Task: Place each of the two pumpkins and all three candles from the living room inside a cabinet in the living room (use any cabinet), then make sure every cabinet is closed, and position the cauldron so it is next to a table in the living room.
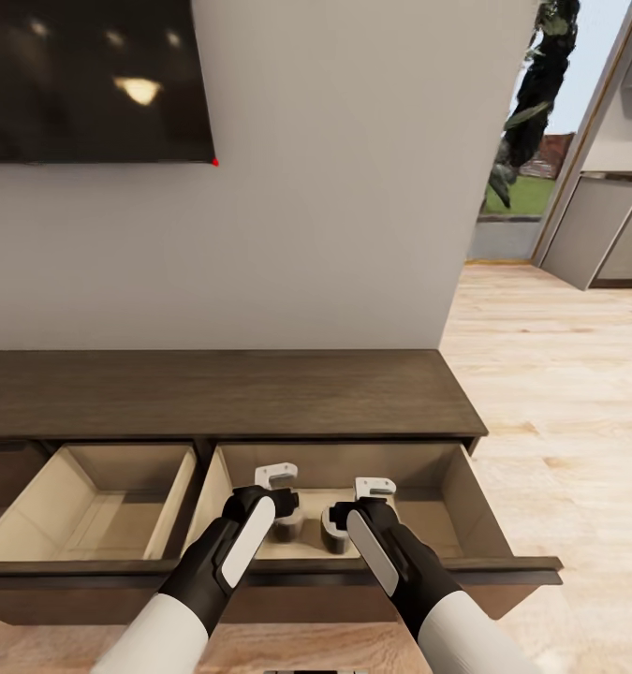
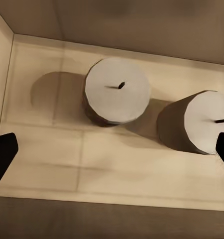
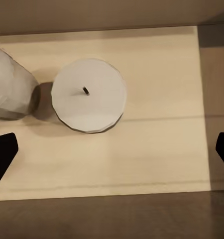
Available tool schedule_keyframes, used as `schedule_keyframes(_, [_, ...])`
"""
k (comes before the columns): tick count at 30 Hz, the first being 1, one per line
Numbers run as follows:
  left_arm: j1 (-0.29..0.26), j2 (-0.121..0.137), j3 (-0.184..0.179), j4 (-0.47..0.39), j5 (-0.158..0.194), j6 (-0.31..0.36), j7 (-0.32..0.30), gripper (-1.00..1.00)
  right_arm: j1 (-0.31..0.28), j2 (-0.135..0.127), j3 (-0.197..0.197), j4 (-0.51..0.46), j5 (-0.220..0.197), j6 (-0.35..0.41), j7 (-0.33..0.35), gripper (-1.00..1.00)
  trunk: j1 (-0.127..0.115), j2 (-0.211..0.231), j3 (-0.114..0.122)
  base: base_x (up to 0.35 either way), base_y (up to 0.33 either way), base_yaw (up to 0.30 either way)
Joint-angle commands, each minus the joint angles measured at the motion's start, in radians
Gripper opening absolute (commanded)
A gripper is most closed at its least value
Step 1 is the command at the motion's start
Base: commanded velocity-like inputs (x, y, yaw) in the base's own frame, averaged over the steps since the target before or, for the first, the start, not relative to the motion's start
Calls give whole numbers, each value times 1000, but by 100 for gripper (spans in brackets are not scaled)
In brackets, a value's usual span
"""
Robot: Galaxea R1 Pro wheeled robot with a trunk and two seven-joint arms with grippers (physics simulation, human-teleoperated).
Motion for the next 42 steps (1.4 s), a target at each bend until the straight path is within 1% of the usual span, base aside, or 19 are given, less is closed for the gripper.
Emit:
schedule_keyframes(1, [0,0,-1,-1,11,2,10,100,-1,0,2,-1,-9,1,-9,100,-1,0,3,0,0,0])
schedule_keyframes(6, [-1,0,1,-8,13,5,10,100,-1,0,2,-1,-9,1,-9,100,-3,1,22,0,0,0])
schedule_keyframes(10, [-1,0,3,-34,14,10,11,100,-1,0,2,-1,-9,1,-9,100,-5,2,38,0,0,0])
schedule_keyframes(13, [-1,0,7,-45,14,35,10,100,-1,0,2,-1,-9,1,-9,100,-15,22,47,-31,0,0])
schedule_keyframes(17, [0,0,9,-48,15,47,10,100,-1,0,2,-1,-9,1,-9,100,-31,50,60,-189,0,0])
schedule_keyframes(26, [-1,0,9,-49,15,49,10,100,-1,0,2,-1,-9,0,-9,100,-65,113,88,-26,0,0])
schedule_keyframes(33, [-1,0,9,-49,14,48,10,100,-1,0,1,-1,-8,0,-9,100,-92,162,110,-211,0,0])
schedule_keyframes(42, [-1,0,9,-49,14,48,10,100,-1,0,1,-1,-8,-1,-9,100,-127,225,138,-42,0,0])
